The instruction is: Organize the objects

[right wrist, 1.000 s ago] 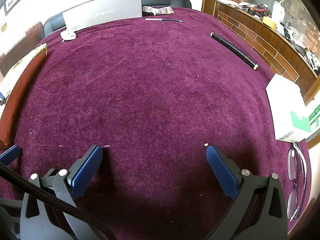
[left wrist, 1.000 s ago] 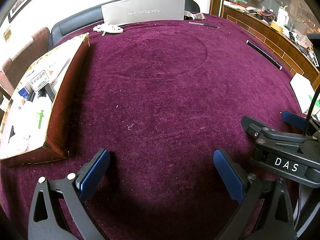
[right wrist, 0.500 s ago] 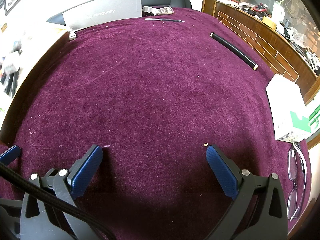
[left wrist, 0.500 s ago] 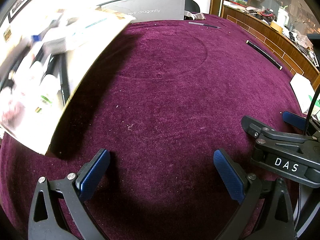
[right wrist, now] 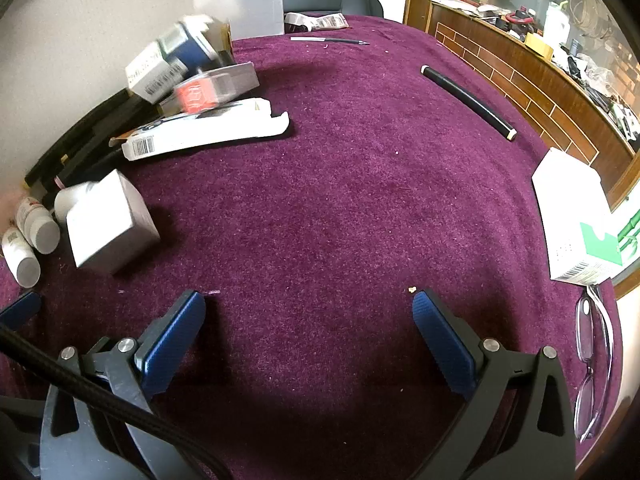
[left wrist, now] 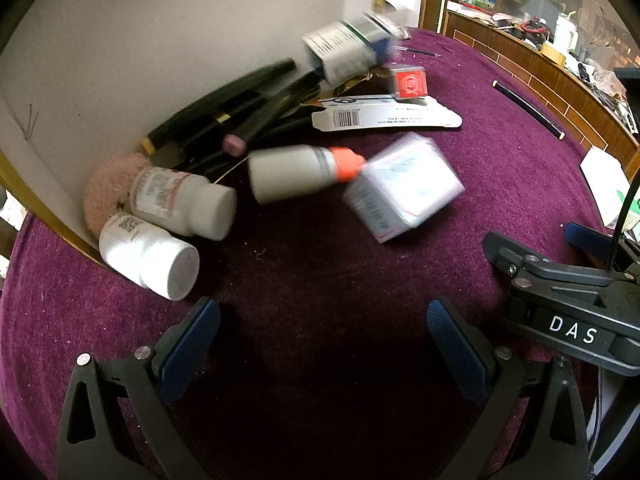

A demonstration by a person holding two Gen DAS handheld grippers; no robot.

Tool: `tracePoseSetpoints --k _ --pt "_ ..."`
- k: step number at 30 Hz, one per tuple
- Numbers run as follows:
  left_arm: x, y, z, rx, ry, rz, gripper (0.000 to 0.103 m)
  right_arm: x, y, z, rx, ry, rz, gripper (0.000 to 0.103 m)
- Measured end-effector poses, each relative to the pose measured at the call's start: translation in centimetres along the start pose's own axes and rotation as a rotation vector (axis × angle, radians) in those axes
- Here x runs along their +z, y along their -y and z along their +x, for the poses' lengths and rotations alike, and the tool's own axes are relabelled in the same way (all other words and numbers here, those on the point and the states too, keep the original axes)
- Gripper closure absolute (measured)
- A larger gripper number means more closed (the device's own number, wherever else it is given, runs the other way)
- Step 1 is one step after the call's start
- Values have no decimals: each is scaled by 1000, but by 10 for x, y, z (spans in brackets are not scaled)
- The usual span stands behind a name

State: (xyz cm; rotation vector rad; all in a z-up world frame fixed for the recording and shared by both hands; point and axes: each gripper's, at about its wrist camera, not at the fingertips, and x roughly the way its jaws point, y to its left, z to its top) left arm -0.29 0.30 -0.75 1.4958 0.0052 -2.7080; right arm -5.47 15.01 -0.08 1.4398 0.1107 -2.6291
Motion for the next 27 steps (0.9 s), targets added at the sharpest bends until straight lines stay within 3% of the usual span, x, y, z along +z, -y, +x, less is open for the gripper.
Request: tracePoseSetpoints --k 27 --pt "0 0 0 1 0 -2 2 1 0 1 -5 -1 5 0"
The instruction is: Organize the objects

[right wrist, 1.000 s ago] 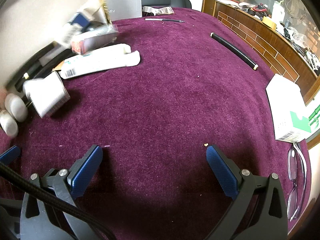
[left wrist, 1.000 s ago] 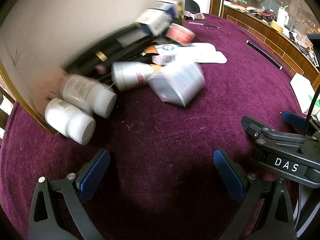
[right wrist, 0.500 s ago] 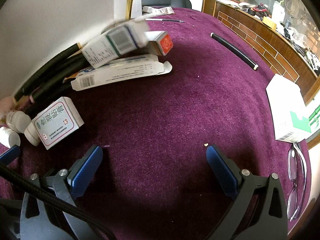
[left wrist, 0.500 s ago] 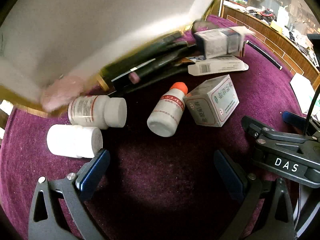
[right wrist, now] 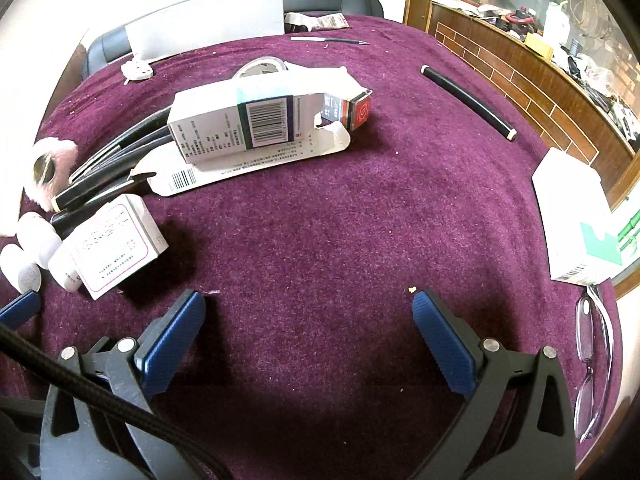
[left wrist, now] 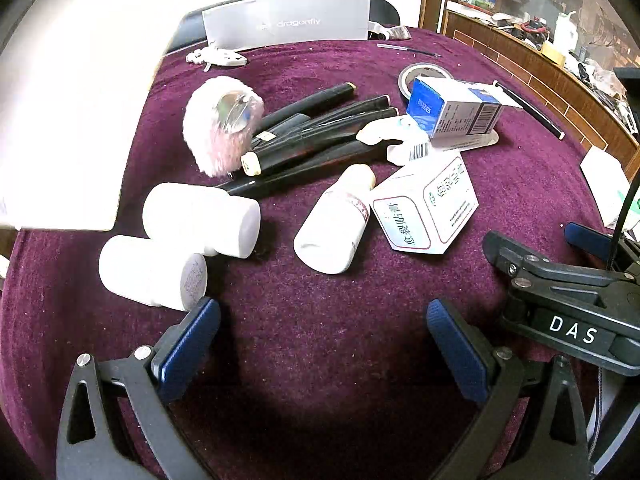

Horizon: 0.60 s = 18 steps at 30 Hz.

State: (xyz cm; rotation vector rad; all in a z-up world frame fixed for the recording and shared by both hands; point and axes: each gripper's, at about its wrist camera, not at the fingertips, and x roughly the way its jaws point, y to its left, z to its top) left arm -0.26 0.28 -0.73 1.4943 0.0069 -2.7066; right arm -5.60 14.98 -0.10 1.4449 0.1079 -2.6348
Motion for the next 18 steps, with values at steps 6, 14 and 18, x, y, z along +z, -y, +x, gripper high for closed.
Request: tracePoseSetpoints --k 6,14,18 --pt "0 0 0 0 0 0 2 0 0 0 0 0 0 0" --pt "0 0 0 0 0 -1 2 0 1 0 0 0 0 0" --pt "0 0 0 1 0 -1 2 1 1 0 0 0 0 0"
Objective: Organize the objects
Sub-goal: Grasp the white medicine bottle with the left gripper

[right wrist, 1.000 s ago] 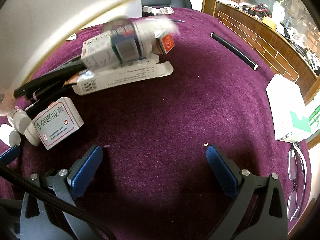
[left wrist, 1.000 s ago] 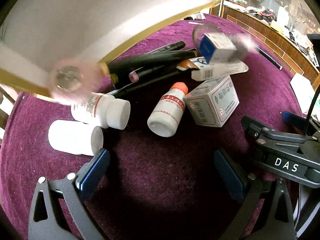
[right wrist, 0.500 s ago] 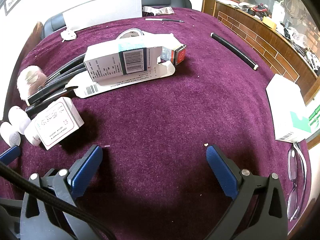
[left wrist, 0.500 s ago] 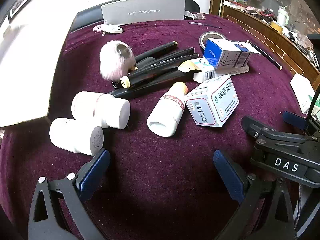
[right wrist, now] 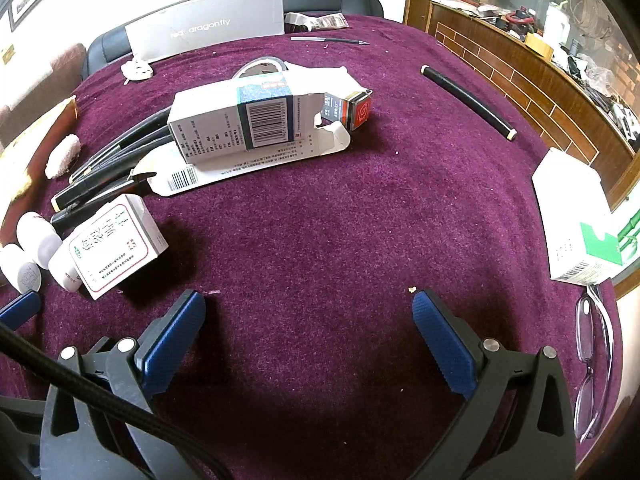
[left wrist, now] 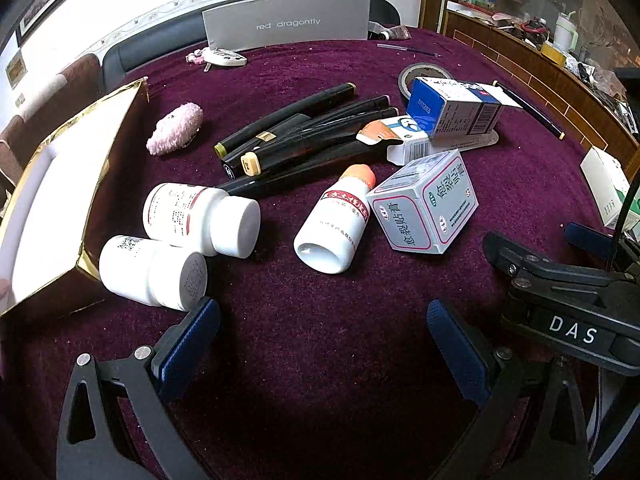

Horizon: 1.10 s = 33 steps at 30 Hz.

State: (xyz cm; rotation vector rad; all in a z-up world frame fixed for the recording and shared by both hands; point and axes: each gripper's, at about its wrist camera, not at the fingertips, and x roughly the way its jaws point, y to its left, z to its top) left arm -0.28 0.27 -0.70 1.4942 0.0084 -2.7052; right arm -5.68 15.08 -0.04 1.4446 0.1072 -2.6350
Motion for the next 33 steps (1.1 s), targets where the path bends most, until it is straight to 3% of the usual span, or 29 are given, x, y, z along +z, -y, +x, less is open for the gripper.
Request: tracePoseSetpoints --k 33 --pt "0 -2 0 2 0 -1 2 1 1 0 -1 0 2 0"
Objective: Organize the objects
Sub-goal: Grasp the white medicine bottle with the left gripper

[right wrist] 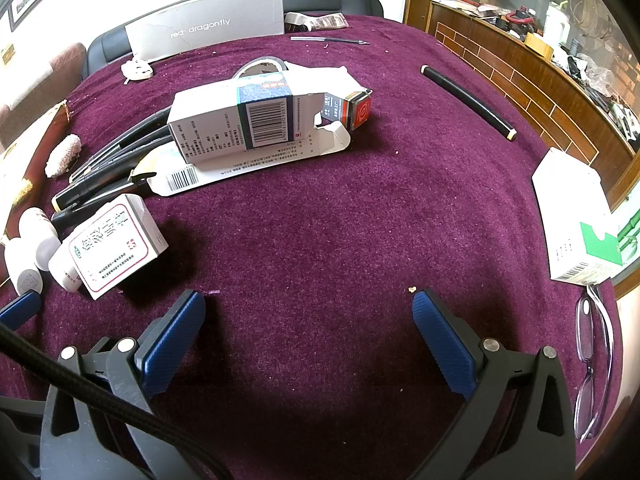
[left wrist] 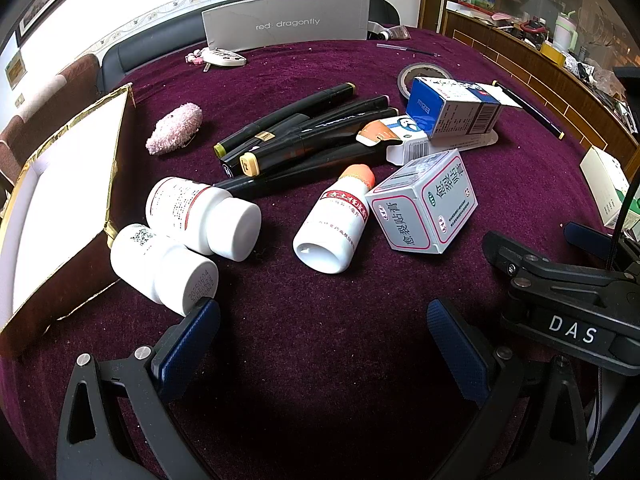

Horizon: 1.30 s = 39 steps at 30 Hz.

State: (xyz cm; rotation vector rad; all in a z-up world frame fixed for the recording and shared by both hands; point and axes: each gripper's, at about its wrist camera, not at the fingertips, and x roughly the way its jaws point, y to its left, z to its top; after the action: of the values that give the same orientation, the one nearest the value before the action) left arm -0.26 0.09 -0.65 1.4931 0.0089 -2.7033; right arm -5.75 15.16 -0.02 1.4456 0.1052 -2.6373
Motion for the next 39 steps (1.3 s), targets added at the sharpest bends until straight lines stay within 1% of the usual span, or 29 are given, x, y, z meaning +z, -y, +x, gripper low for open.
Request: tracePoseSetpoints --k 7,10,11,13,16,18,19,20,21,22,23,24,25,27,30,31,33,34,37,38,39 --pt "0 0 0 2 0 0 2 0 0 0 -2 0 2 0" --pt "-8 -7 -8 -34 3 30 2 0 -1 0 -1 0 4 0" --pt "-10 -12 -14 -41 14 23 2 0 -1 0 1 1 5 0" --pt "-15 -32 -27 -102 49 -35 2 0 -1 0 3 2 2 0" --pt "-19 -63 -42 -190 63 -143 2 0 -1 1 3 2 2 0" --pt "-19 -74 -46 -223 57 -194 2 0 -1 1 4 2 2 0" --pt "-19 -82 -49 -233 68 -219 2 1 -1 1 3 2 2 0" --pt "-19 -89 -52 -225 83 -239 4 0 -1 0 3 2 2 0" --pt "-17 -96 -52 -190 94 -261 6 1 -1 0 4 2 2 0" --pt "-17 -100 -52 -159 95 -269 16 1 -1 0 3 2 2 0" --pt "-16 -101 -49 -123 89 -265 32 1 -1 0 3 2 1 0" --pt "-14 -103 -45 -102 81 -265 41 1 -1 0 3 2 2 0" --pt "-14 -103 -39 -105 62 -268 49 1 -1 0 4 2 2 0" --pt "-10 -102 -28 -102 29 -258 51 1 -1 0 4 2 2 0" --pt "-4 -92 -19 -44 39 -217 51 1 -1 0 4 2 2 0" --pt "-1 -91 -17 -41 42 -215 51 1 -1 0 4 2 2 0" --pt "4 -91 -8 -32 38 -205 60 0 -1 1 7 4 3 0" --pt "5 -90 -2 -29 26 -195 74 0 -1 1 8 4 3 0" --pt "2 -86 0 -5 45 -152 74 3 -1 0 14 5 7 0" --pt "-1 -85 -2 -3 47 -140 74 3 -1 -1 16 6 9 0" --pt "-4 -86 -5 -15 48 -141 74 3 -1 -1 19 7 10 0"
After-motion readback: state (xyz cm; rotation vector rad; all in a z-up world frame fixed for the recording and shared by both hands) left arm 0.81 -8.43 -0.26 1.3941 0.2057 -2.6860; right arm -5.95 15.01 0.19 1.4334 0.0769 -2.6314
